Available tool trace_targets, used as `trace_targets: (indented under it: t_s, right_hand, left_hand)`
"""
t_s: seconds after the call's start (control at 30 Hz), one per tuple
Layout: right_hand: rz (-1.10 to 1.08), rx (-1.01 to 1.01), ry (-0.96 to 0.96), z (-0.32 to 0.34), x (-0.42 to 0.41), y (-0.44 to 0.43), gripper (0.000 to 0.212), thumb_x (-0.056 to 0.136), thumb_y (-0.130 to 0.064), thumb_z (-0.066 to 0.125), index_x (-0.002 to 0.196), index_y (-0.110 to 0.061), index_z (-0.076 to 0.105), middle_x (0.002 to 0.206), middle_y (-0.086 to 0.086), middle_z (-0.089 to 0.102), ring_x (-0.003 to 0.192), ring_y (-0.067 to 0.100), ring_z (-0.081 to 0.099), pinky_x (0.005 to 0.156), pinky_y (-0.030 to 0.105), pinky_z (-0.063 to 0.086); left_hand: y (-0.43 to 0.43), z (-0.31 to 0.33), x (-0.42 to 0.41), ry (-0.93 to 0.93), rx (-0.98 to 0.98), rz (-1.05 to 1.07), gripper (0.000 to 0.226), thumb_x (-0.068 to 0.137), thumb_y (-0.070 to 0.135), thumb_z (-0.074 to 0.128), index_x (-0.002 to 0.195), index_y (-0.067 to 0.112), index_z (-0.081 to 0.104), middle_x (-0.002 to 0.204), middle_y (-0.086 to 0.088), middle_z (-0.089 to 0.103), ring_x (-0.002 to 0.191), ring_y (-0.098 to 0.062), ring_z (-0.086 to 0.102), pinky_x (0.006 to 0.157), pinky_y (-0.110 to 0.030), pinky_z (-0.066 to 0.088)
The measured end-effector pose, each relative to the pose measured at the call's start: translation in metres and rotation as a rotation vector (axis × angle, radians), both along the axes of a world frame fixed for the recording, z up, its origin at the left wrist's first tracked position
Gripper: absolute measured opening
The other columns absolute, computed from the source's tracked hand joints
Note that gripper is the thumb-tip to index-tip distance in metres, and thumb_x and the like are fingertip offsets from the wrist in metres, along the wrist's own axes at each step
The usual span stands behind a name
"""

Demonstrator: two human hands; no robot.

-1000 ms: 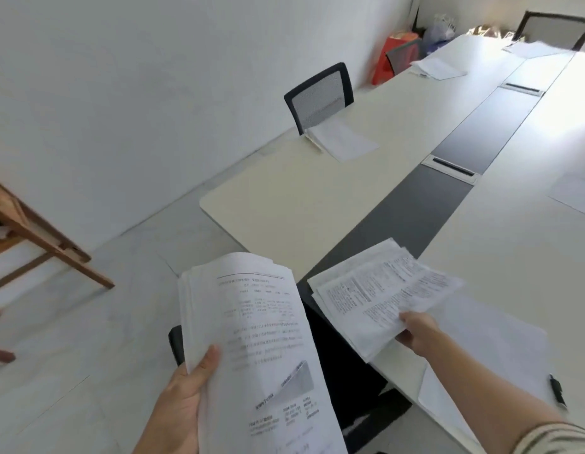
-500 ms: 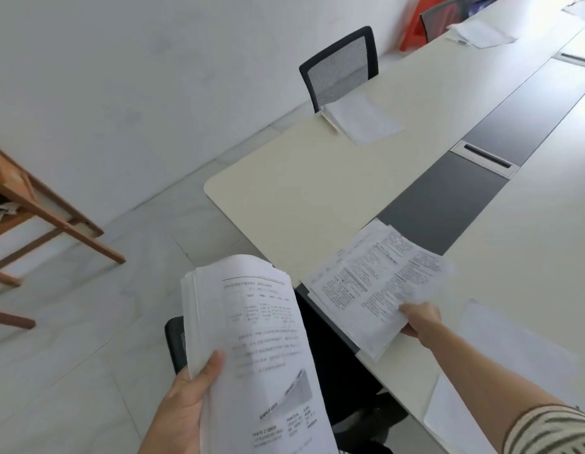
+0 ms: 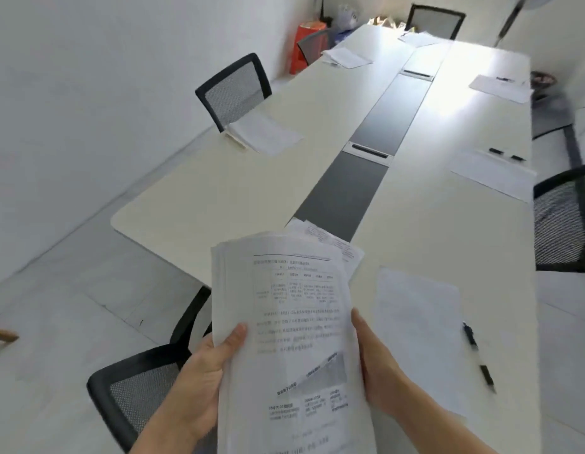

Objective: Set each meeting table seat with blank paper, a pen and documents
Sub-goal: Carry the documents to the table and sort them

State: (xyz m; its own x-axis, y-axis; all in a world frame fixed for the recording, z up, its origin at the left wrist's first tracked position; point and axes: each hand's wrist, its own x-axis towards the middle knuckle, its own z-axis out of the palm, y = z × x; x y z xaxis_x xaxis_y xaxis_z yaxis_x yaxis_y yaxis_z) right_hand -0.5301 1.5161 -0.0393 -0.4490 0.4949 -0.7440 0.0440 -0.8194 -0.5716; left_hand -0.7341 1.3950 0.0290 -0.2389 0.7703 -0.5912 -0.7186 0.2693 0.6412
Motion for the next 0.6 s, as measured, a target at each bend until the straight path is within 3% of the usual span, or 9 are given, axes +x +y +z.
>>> trace_targets:
  t_s: [0.07,0.13,0.2,0.3,0.37,0.47,0.6]
  right_hand:
    - [-0.115,0.126,-0.033,0.016,0.025,-0.014,0.047,0.088,-0.048,0.061,0.114,-0.011,0.07,0.111,0.015,0.074,0.101,0.037,0.071,0.094,0.052,0.054]
    - [-0.205,0.303,-0.114,0.034,0.054,-0.023,0.04,0.081,-0.028,0.073,0.109,0.0,0.068,0.099,0.017,0.076,0.086,0.037,0.074,0.072,0.044,0.061]
    - [-0.285,0.404,-0.154,0.047,0.084,-0.032,0.035,0.078,-0.019,0.078,0.102,0.005,0.069,0.091,0.02,0.076,0.075,0.035,0.074,0.06,0.038,0.06]
    - [-0.382,0.46,-0.183,0.058,0.128,-0.042,0.022,0.086,-0.015,0.068,0.095,0.005,0.07,0.087,0.021,0.076,0.07,0.034,0.074,0.056,0.035,0.06]
    - [-0.447,0.481,-0.182,0.059,0.157,-0.051,0.018,0.09,-0.012,0.063,0.092,0.005,0.069,0.084,0.02,0.076,0.066,0.031,0.074,0.053,0.032,0.059]
    - [-0.58,0.524,-0.167,0.056,0.207,-0.064,0.016,0.09,-0.008,0.062,0.092,0.004,0.071,0.087,0.019,0.077,0.072,0.032,0.075,0.056,0.034,0.061]
    - [-0.777,0.562,-0.204,0.046,0.289,-0.079,0.013,0.088,-0.007,0.064,0.096,-0.004,0.073,0.092,0.014,0.078,0.081,0.032,0.075,0.064,0.036,0.063]
  left_hand:
    - [0.008,-0.005,0.013,0.013,-0.007,-0.054,0.036,0.088,0.021,0.055,0.118,0.003,0.065,0.117,-0.021,0.068,0.104,-0.038,0.067,0.085,-0.051,0.057]
    - [0.013,-0.008,0.03,0.028,-0.011,-0.108,0.034,0.09,0.02,0.054,0.118,0.004,0.066,0.117,-0.021,0.068,0.105,-0.038,0.067,0.091,-0.053,0.053]
    - [0.015,-0.008,0.051,0.013,-0.018,-0.168,0.036,0.091,0.022,0.054,0.119,0.004,0.065,0.117,-0.02,0.069,0.106,-0.037,0.067,0.093,-0.052,0.053]
    - [0.017,-0.003,0.088,-0.016,-0.019,-0.24,0.042,0.085,0.028,0.058,0.118,0.003,0.067,0.118,-0.021,0.068,0.106,-0.038,0.067,0.086,-0.051,0.055]
    - [0.02,0.003,0.114,-0.02,-0.005,-0.303,0.054,0.079,0.038,0.072,0.12,0.004,0.066,0.121,-0.023,0.066,0.108,-0.041,0.065,0.087,-0.052,0.055]
    - [0.025,0.008,0.161,-0.072,0.015,-0.437,0.086,0.045,0.042,0.092,0.119,0.005,0.067,0.121,-0.024,0.065,0.107,-0.042,0.065,0.078,-0.049,0.059]
    - [0.032,0.014,0.244,-0.128,0.02,-0.572,0.082,0.04,0.041,0.094,0.112,0.008,0.072,0.119,-0.025,0.066,0.101,-0.041,0.067,0.074,-0.048,0.059]
